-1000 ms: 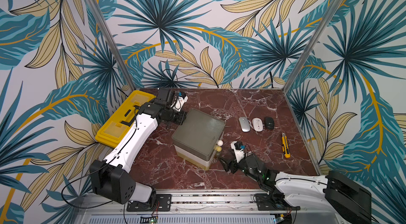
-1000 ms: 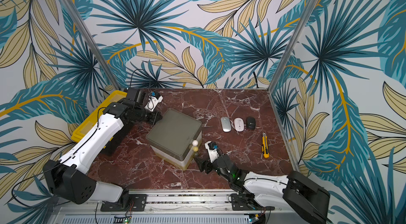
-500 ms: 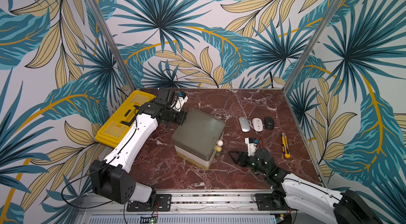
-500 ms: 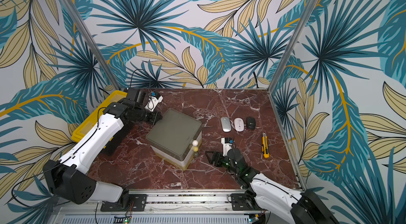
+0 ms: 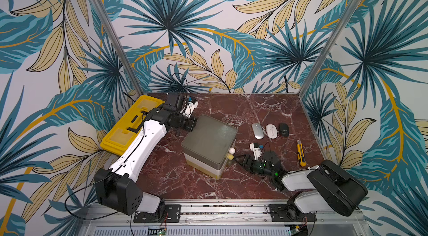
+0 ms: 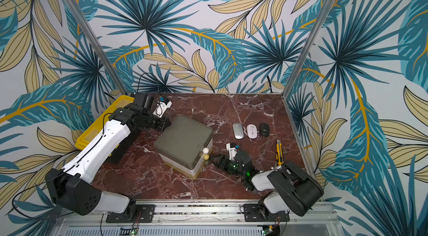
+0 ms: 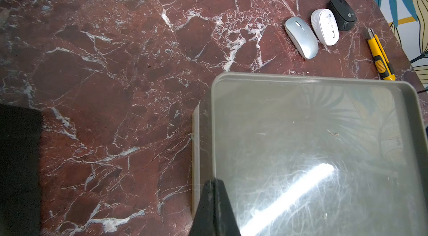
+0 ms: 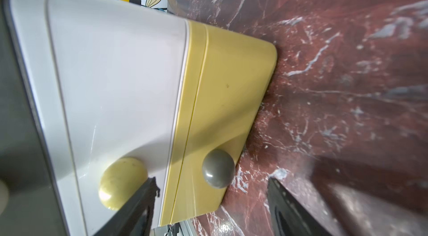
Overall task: Take the mice out of the drawer
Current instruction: Open the drawer in the storage box.
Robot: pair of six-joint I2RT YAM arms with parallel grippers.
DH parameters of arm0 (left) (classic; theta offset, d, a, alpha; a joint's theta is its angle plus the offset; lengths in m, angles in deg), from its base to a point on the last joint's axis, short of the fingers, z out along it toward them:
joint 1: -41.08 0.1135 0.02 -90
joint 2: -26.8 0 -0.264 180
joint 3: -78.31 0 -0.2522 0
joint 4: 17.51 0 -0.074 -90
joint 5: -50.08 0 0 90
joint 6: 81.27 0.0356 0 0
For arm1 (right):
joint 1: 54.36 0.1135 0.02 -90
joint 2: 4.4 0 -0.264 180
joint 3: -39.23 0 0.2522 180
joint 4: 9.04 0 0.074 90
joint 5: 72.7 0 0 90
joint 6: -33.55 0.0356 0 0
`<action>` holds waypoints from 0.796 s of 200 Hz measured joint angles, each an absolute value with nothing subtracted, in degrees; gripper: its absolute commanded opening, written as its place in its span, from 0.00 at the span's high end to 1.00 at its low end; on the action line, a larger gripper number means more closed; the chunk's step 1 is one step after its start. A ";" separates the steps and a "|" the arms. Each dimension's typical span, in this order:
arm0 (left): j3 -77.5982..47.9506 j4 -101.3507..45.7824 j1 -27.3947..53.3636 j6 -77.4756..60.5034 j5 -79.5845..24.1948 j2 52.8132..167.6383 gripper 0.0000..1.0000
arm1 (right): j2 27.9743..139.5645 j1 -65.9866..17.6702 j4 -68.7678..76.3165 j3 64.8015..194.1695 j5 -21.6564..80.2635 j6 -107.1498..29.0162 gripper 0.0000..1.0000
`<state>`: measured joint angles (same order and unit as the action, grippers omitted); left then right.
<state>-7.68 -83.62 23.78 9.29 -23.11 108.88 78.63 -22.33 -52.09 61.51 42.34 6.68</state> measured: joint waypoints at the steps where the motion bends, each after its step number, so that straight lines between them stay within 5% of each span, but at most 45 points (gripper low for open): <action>1: -7.68 -83.62 23.78 9.29 -23.13 108.88 1.00 | 78.67 -22.33 -52.11 61.51 42.34 6.73 0.27; 108: -7.68 -83.62 23.78 9.29 -23.13 108.88 1.00 | 89.64 -19.88 -58.36 63.37 42.67 7.88 0.32; 159: -7.68 -83.06 24.18 9.64 -25.79 108.88 1.00 | 104.68 -18.11 -76.18 67.02 45.23 12.41 0.36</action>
<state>-7.68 -83.06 24.18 9.64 -25.79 108.88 104.68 -18.11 -76.18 67.02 45.23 12.41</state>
